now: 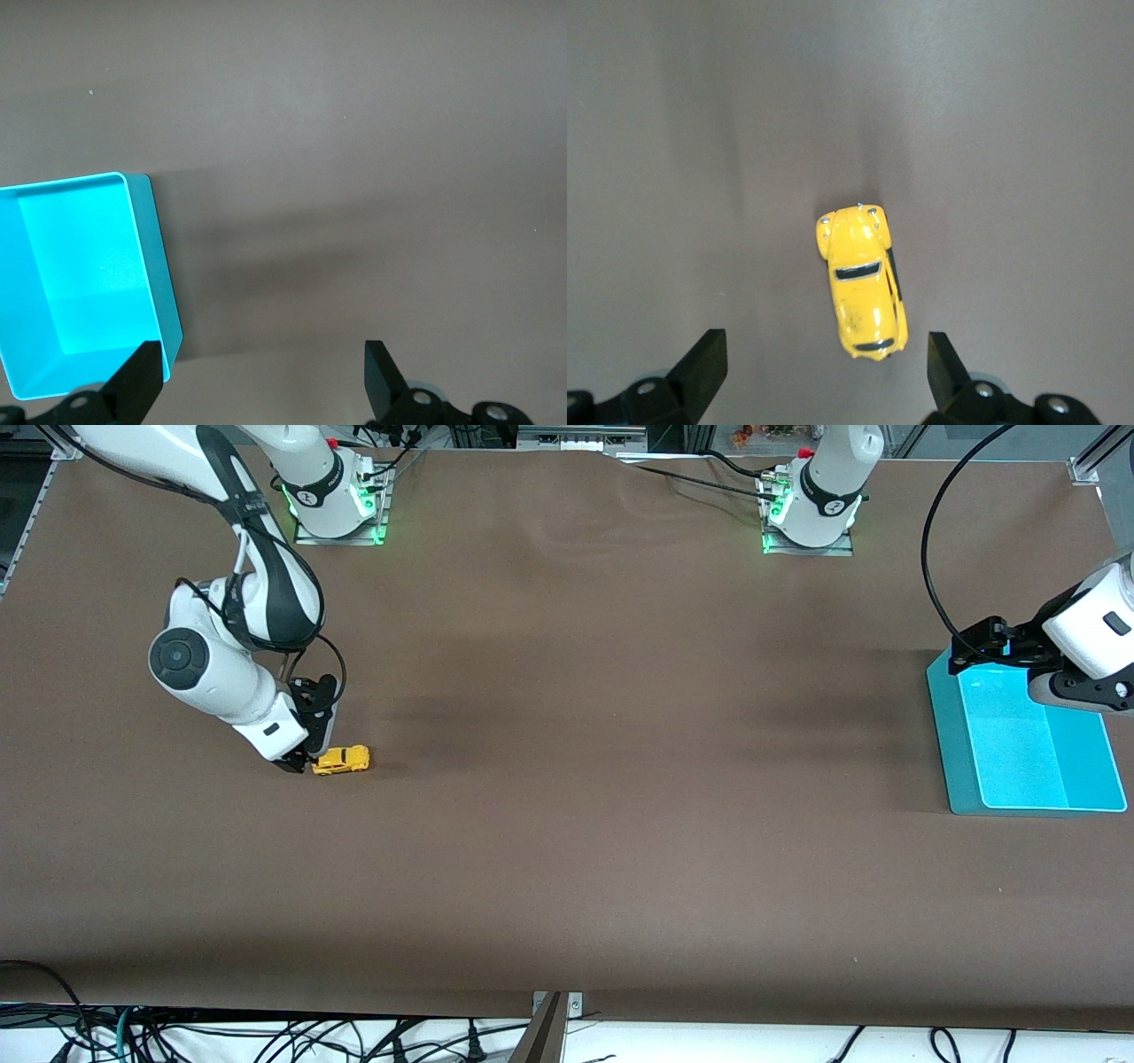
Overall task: Wind and store yellow beetle car
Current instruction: 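Reach the right gripper down over the yellow beetle car, then close the right gripper on the yellow car's body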
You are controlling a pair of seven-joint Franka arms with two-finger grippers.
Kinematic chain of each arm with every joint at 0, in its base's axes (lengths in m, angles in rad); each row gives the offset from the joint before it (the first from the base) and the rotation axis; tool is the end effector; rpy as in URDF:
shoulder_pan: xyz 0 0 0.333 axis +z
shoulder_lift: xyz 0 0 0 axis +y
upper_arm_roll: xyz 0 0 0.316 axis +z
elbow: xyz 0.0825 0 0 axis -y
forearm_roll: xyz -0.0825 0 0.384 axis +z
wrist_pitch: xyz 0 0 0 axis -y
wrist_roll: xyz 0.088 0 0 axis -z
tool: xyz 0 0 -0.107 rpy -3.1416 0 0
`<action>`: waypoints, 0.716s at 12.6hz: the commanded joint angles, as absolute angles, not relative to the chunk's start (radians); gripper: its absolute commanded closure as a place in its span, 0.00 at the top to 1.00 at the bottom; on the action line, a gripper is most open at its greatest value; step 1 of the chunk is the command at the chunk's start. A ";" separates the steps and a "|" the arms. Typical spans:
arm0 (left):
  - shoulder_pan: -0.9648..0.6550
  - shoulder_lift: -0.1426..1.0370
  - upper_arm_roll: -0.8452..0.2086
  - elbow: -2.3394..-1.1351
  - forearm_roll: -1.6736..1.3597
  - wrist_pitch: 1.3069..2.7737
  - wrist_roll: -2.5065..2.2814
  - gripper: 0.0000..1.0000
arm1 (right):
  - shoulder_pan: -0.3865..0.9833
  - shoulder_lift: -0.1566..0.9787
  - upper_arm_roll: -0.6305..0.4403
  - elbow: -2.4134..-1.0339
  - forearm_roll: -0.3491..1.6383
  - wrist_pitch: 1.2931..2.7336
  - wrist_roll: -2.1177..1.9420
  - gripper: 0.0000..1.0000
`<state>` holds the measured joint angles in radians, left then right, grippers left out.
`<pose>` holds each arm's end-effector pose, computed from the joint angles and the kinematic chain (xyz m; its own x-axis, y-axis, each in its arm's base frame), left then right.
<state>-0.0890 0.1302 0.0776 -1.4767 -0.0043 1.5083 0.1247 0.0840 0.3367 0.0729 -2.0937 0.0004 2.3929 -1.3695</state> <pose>0.5864 -0.0101 0.5893 0.9859 -0.1356 -0.0980 -0.1356 -0.9907 0.0065 0.5724 0.0900 0.2572 0.0486 0.9987 0.0165 0.9980 -0.0479 -0.0408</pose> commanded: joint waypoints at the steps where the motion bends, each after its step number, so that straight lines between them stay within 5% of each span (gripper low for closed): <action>1: -0.090 0.144 0.078 -1.450 -0.011 1.503 0.129 1.00 | 0.043 0.406 0.101 -2.102 -0.002 2.489 -1.491 1.00; 6: -0.091 0.143 0.078 -1.450 -0.011 1.503 0.129 1.00 | 0.037 0.442 0.103 -2.135 -0.002 2.598 -1.560 0.95; 9: -0.091 0.143 0.078 -1.450 -0.011 1.503 0.129 1.00 | 0.037 0.452 0.104 -2.138 0.000 2.615 -1.560 0.70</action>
<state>-0.0891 0.1303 0.0775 -1.4767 -0.0043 1.5083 0.1247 0.0563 0.4536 0.0867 -2.1192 0.0004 2.5834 -1.5402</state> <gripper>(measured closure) 0.000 0.176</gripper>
